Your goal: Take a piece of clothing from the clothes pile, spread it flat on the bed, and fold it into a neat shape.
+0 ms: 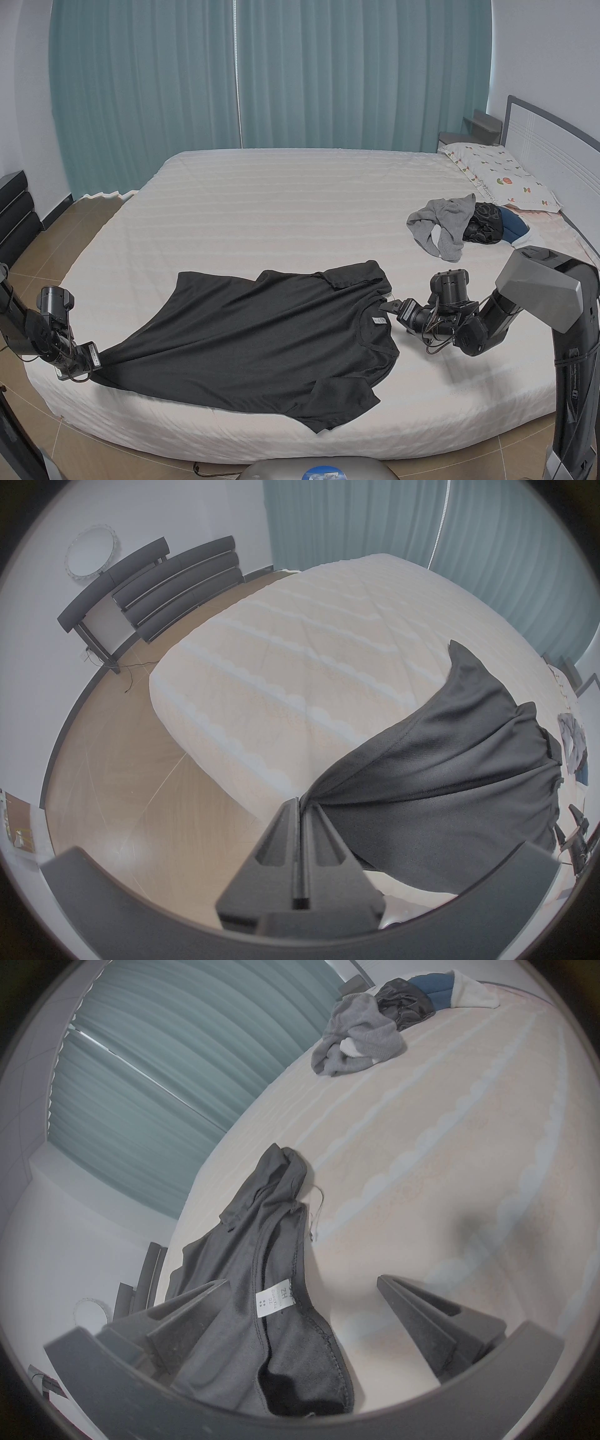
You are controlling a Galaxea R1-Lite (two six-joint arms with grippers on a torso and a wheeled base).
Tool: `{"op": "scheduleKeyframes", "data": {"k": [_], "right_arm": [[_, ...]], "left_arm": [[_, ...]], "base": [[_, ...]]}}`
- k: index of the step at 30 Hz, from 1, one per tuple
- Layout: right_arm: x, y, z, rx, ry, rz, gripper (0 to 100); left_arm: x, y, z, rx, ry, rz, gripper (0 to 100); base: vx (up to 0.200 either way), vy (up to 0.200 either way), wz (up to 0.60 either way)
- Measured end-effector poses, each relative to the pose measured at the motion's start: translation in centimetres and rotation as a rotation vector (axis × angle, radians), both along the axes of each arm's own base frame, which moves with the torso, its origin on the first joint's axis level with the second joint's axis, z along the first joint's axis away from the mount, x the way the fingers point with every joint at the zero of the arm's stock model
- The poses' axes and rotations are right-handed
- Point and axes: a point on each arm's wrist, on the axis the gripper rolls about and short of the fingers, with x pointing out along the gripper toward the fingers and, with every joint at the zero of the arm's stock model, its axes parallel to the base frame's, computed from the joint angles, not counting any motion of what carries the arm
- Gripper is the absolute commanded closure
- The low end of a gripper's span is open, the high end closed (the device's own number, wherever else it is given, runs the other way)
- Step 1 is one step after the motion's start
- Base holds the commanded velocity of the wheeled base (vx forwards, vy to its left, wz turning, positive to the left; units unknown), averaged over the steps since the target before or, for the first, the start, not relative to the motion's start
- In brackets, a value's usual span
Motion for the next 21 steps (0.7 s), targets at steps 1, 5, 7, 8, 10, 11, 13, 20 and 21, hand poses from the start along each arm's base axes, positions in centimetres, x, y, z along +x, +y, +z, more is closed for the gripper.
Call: {"op": "scheduleKeyframes", "data": {"k": [1, 5, 7, 8, 10, 11, 13, 20, 21], "right_arm": [[0.2, 0.2, -0.1, -0.001, 0.004, 0.004, 0], [0.4, 1.0, -0.3, -0.003, 0.011, 0.023, 100], [0.5, 1.4, -0.5, -0.006, 0.013, 0.031, 100], [0.6, 1.4, -0.6, -0.009, 0.013, 0.035, 100], [0.6, 1.5, -0.8, -0.025, 0.017, 0.044, 100], [0.5, 1.5, -0.9, -0.032, 0.02, 0.047, 100], [0.5, 1.5, -1.1, -0.044, 0.029, 0.049, 100], [0.5, 0.0, -0.6, -0.066, 0.056, 0.008, 100], [0.5, -0.5, -0.4, -0.068, 0.056, -0.004, 100]], "left_arm": [[0.1, 0.0, -0.1, -0.002, 0.002, 0.0, 100], [0.2, 0.2, -0.4, -0.008, 0.007, 0.0, 100], [0.2, 0.2, -0.4, -0.01, 0.008, 0.0, 100], [0.2, 0.2, -0.5, -0.012, 0.008, -0.001, 100], [0.2, 0.1, -0.5, -0.023, 0.006, -0.007, 100], [0.2, 0.0, -0.5, -0.029, 0.005, -0.011, 100], [0.2, -0.1, -0.4, -0.049, 0.0, -0.021, 100], [0.0, -0.6, -0.3, -0.069, -0.004, -0.046, 100], [-0.1, -0.8, -0.3, -0.07, -0.003, -0.051, 100]], "base": [[0.0, 0.0, 0.0], [0.0, 0.0, 0.0], [0.0, 0.0, 0.0], [0.0, 0.0, 0.0], [0.0, 0.0, 0.0], [0.0, 0.0, 0.0], [0.0, 0.0, 0.0], [0.0, 0.0, 0.0], [0.0, 0.0, 0.0]]}}
